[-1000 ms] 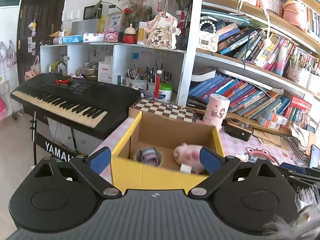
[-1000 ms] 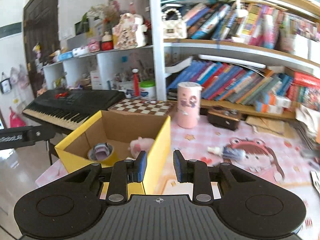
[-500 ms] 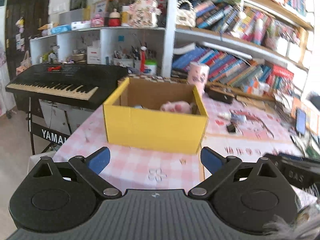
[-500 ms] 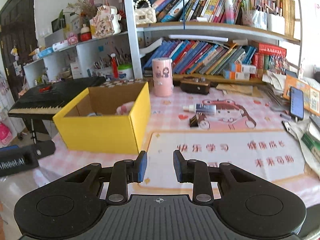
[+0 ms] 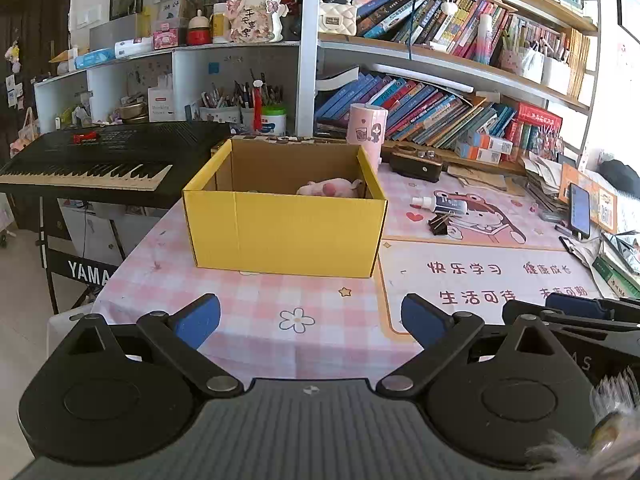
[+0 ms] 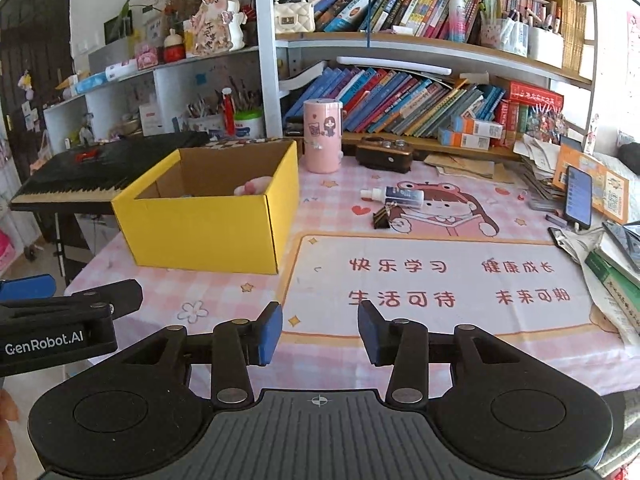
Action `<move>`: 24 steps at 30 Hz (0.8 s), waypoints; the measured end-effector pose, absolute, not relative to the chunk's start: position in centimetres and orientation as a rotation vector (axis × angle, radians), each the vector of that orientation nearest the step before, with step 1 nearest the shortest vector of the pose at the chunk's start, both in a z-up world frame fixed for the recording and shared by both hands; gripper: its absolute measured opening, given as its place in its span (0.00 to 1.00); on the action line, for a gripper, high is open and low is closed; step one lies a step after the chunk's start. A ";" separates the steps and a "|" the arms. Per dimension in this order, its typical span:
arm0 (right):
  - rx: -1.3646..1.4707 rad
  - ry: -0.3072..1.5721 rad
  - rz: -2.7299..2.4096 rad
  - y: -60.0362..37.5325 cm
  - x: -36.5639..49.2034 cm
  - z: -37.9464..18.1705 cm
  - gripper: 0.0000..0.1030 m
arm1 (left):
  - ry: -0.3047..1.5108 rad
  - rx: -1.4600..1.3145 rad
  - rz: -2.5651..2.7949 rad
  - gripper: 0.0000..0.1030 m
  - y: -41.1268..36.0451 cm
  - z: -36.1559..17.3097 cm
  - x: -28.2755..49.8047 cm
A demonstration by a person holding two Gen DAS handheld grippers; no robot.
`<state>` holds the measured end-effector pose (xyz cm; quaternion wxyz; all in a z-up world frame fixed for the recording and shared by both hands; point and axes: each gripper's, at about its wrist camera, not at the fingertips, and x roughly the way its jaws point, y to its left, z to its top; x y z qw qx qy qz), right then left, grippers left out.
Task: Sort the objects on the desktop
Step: 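Lift both tools out of the box and move toward the remaining items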
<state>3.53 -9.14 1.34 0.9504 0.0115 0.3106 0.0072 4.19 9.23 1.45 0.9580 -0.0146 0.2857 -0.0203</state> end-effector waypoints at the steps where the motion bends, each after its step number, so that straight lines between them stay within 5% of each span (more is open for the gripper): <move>1: 0.023 0.634 0.010 -9.2 3.5 1.3 0.42 | 0.581 -0.028 -0.042 0.96 9.2 1.4 4.2; 24: 0.057 0.707 -0.110 -14.9 5.1 -0.2 0.50 | 0.671 0.014 -0.147 0.98 2.8 -0.3 8.2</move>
